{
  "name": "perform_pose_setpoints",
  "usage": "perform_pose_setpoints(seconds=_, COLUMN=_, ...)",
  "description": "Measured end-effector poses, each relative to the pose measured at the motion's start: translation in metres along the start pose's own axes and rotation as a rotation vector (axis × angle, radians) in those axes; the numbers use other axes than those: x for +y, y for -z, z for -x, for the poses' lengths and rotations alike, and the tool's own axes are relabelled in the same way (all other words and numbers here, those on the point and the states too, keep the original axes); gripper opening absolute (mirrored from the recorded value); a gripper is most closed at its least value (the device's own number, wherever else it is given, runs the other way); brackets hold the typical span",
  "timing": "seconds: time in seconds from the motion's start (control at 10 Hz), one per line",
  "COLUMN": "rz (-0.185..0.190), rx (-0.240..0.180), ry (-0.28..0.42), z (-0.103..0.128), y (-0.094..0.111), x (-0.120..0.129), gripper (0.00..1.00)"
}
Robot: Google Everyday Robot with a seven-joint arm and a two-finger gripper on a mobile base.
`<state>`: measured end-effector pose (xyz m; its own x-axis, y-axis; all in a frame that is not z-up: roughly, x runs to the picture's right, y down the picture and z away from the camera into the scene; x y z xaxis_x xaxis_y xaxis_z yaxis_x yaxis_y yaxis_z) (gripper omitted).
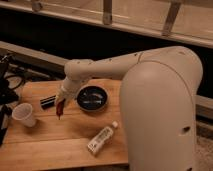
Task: Place the pepper in the ceramic bowl
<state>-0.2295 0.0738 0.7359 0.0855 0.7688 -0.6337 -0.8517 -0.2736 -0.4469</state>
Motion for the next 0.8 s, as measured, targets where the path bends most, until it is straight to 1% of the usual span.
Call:
perform_pose_setpoints(seconds=0.1, rz=-0.001, rx=-0.002, ry=0.0, z=0.0, y=-0.001, x=-0.002, gripper=0.0)
perform_pose_setpoints(seconds=0.2, rz=0.0, rx=-0.012, ry=-0.01, z=0.002, y=0.002, x=-0.002, gripper=0.0)
perform_pose_setpoints(seconds=0.4, rz=0.002, rx=-0.035, ry=-0.028, z=0.015, y=0.013, x=-0.008, gripper=0.0)
perform_pose_setpoints(seconds=0.6, rz=0.002, rx=-0.072, ry=-0.065, z=0.047, y=0.032, x=-0.03, gripper=0.0)
perform_pose_setpoints(seconds=0.7, rz=0.007, rx=-0.089, ry=-0.085, z=0.06, y=0.04, x=-0.04, gripper=0.0)
perform_pose_setpoints(seconds=0.8, rz=0.015, rx=-0.126, ry=-0.132, z=0.08, y=0.054, x=-0.061, gripper=0.0)
